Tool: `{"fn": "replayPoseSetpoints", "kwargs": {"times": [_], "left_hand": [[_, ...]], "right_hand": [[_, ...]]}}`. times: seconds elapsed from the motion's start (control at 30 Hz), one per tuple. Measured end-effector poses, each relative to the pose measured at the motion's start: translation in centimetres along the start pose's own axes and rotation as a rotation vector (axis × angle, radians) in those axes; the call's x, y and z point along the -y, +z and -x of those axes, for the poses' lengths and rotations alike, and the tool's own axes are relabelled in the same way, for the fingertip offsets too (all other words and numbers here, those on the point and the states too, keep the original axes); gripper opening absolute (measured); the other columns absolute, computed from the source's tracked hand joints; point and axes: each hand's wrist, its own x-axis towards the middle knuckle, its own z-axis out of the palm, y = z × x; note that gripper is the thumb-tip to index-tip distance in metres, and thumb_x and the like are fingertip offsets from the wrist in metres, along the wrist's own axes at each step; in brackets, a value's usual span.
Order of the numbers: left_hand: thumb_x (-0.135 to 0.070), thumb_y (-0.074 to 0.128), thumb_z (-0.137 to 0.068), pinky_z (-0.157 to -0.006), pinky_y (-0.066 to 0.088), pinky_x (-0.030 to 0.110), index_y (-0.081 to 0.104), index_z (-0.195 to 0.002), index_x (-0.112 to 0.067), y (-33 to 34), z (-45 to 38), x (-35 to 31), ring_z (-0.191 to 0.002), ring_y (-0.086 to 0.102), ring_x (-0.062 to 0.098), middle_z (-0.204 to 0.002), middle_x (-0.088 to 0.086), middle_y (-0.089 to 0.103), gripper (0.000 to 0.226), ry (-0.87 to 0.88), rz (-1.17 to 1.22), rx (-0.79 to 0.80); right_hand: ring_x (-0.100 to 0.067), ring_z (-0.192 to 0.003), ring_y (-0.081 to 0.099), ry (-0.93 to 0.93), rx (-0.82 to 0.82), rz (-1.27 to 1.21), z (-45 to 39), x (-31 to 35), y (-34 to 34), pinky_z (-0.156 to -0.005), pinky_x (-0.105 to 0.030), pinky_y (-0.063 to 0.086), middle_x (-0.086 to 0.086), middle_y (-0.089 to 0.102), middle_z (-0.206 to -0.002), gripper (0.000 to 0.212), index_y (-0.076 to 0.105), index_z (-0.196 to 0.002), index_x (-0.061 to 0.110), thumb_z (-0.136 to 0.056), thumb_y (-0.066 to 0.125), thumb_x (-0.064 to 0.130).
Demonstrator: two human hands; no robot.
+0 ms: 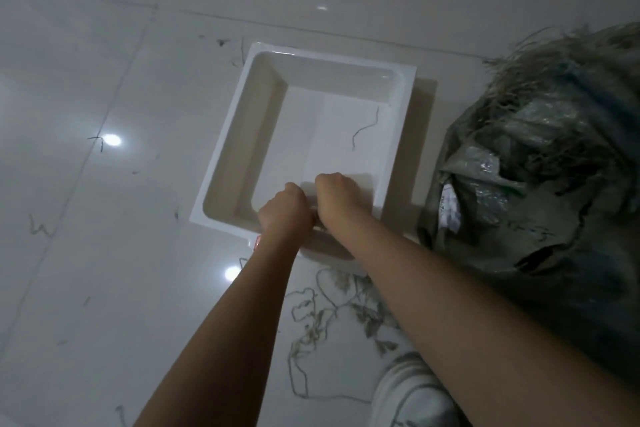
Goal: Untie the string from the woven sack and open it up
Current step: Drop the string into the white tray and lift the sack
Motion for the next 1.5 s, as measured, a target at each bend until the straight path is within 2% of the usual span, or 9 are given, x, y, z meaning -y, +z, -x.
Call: {"fn": "replayPoseSetpoints", "kwargs": {"times": [0.23, 0.37, 0.5, 0.6, 0.7, 0.9, 1.1, 1.23, 1.5], "left_hand": [[-0.012, 0.042, -0.091, -0.084, 0.046, 0.038, 0.050, -0.114, -0.004, -1.6, 1.1, -1.7, -0.107, 0.059, 0.034, -0.116, 0.017, 0.061, 0.025, 0.024, -0.043, -0.131], [-0.008, 0.044, -0.090, -0.072, 0.039, 0.034, 0.056, -0.103, 0.001, -6.7, 2.3, -6.9, -0.096, 0.059, 0.037, -0.104, 0.020, 0.064, 0.020, 0.267, 0.414, -0.418], [-0.016, 0.047, -0.091, -0.068, 0.054, 0.032, 0.059, -0.093, -0.006, -11.2, 5.2, -15.3, -0.068, 0.066, 0.027, -0.079, 0.013, 0.067, 0.015, 0.463, 1.004, -0.142], [-0.031, 0.046, -0.095, -0.055, 0.053, 0.024, 0.062, -0.093, -0.001, -10.6, 7.4, -20.2, -0.056, 0.066, 0.017, -0.081, 0.017, 0.067, 0.034, 0.531, 0.888, 0.151], [-0.041, 0.036, -0.097, -0.094, 0.051, 0.042, 0.057, -0.119, 0.004, -7.4, 7.4, -22.8, -0.106, 0.062, 0.037, -0.117, 0.028, 0.061, 0.054, 0.503, 0.723, 0.237], [-0.056, 0.037, -0.089, -0.106, 0.041, 0.051, 0.038, -0.139, -0.004, -5.3, 8.5, -24.1, -0.124, 0.048, 0.040, -0.139, 0.022, 0.047, 0.072, 0.315, 0.934, 0.335], [-0.053, 0.033, -0.095, -0.083, 0.050, 0.031, 0.047, -0.134, -0.014, -8.7, 11.9, -24.8, -0.110, 0.055, 0.027, -0.125, 0.008, 0.054, 0.057, 0.418, 0.979, 0.414], [-0.057, 0.034, -0.092, -0.097, 0.050, 0.041, 0.055, -0.116, -0.013, -12.6, 15.1, -24.7, -0.103, 0.060, 0.029, -0.117, 0.013, 0.062, 0.055, 0.392, 1.182, 0.416], [-0.064, 0.018, -0.091, -0.077, 0.050, 0.036, 0.063, -0.092, -0.015, -22.0, 24.9, -22.3, -0.091, 0.060, 0.027, -0.094, 0.010, 0.064, 0.067, 0.573, 1.206, 0.401]], "right_hand": [[-0.029, -0.113, 0.052, -0.205, -0.051, 0.243, 1.4, -0.7, -2.6, -0.088, -0.036, 0.045, -0.015, 0.053, -0.124, 0.029, 0.050, -0.121, 0.005, -0.092, 0.046, 0.008], [-0.028, -0.108, 0.053, -0.187, -0.353, 0.110, 2.7, -3.7, -11.6, -0.079, -0.035, 0.044, -0.012, 0.052, -0.120, 0.027, 0.052, -0.118, 0.009, -0.093, 0.044, 0.013], [-0.022, -0.076, 0.046, 0.074, -0.675, -0.238, 6.3, -11.5, -22.2, -0.053, -0.026, 0.028, -0.004, 0.054, -0.090, 0.012, 0.052, -0.092, 0.018, -0.092, 0.041, 0.022], [-0.029, -0.092, 0.056, 0.421, -0.819, -0.401, 9.0, -20.8, -24.3, -0.068, -0.027, 0.034, -0.012, 0.057, -0.097, 0.019, 0.052, -0.095, 0.011, -0.091, 0.040, 0.025], [-0.037, -0.119, 0.052, 0.778, -0.643, -0.723, 10.4, -27.6, -20.7, -0.092, -0.038, 0.044, -0.024, 0.053, -0.131, 0.046, 0.049, -0.124, -0.003, -0.095, 0.034, 0.029], [-0.029, -0.127, 0.044, 0.695, -0.250, -0.953, 10.4, -27.2, -14.4, -0.104, -0.036, 0.037, -0.009, 0.043, -0.145, 0.051, 0.038, -0.140, 0.015, -0.099, 0.021, 0.040], [-0.026, -0.115, 0.056, 0.476, -0.128, -1.245, 12.3, -25.4, -17.3, -0.101, -0.041, 0.044, -0.006, 0.063, -0.124, 0.049, 0.056, -0.123, 0.028, -0.089, 0.037, 0.057], [-0.029, -0.119, 0.052, 0.394, -0.132, -1.408, 16.0, -25.6, -21.2, -0.093, -0.040, 0.045, -0.011, 0.050, -0.137, 0.062, 0.042, -0.138, 0.028, -0.090, 0.026, 0.063], [-0.026, -0.101, 0.059, 0.402, -0.266, -1.403, 25.7, -21.6, -31.0, -0.074, -0.035, 0.049, -0.013, 0.059, -0.125, 0.075, 0.052, -0.129, 0.016, -0.086, 0.022, 0.069]]}}
